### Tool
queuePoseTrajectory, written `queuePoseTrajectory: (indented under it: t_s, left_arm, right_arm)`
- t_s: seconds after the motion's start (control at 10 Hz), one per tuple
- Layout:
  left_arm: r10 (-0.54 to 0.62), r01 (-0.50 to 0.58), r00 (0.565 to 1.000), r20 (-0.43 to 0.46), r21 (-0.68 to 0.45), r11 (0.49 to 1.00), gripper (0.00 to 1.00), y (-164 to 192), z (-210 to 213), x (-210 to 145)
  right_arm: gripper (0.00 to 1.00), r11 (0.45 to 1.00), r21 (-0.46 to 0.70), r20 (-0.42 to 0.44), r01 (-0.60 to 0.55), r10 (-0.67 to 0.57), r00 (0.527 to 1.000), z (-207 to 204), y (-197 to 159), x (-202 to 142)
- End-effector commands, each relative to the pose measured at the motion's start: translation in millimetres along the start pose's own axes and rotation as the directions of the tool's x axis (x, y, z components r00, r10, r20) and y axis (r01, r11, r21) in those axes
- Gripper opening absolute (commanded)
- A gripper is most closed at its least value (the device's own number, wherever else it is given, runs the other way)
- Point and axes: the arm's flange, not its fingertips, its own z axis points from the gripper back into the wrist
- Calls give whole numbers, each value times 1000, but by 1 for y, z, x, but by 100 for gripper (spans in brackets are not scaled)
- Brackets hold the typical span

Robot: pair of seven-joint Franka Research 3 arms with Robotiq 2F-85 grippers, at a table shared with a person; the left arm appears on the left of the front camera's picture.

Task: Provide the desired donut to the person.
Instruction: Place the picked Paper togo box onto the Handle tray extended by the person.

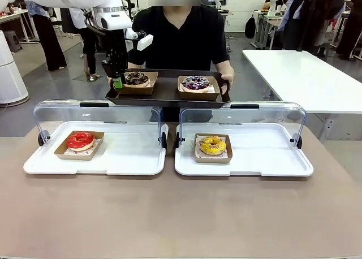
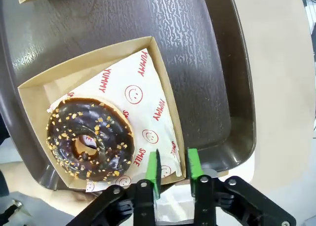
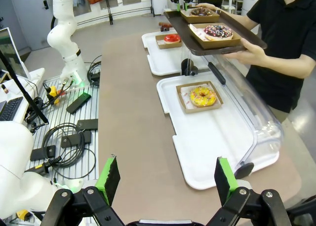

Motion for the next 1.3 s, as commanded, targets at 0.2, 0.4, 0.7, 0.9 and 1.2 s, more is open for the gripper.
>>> queuePoseTrajectory:
  t_s: [0.2, 0.4, 0.7, 0.9, 1.2]
  left_arm:
    - [-30, 30, 999, -12, 11, 999, 100, 0, 10, 1]
    - [-34, 34, 999, -14, 5, 999, 100, 1, 13, 2]
    - [-30, 30, 999, -11, 14, 999, 100, -4, 14, 4]
    - [-13, 13, 1000, -20, 22, 1000, 100, -15, 24, 9]
    - [-23, 24, 1000, -17, 78, 997, 100, -102, 46, -10]
  right_arm:
    - [100, 1000, 0, 19, -6, 6, 1000, -1, -1, 0]
    - [100, 1000, 0, 19, -6, 6, 1000, -1, -1, 0]
    - [100, 1000, 0, 19, -6, 6, 1000, -1, -1, 0]
    - [100, 1000, 0, 19, -6, 6, 1000, -1, -1, 0]
    - [100, 1000, 0, 19, -6, 6, 1000, -1, -1, 0]
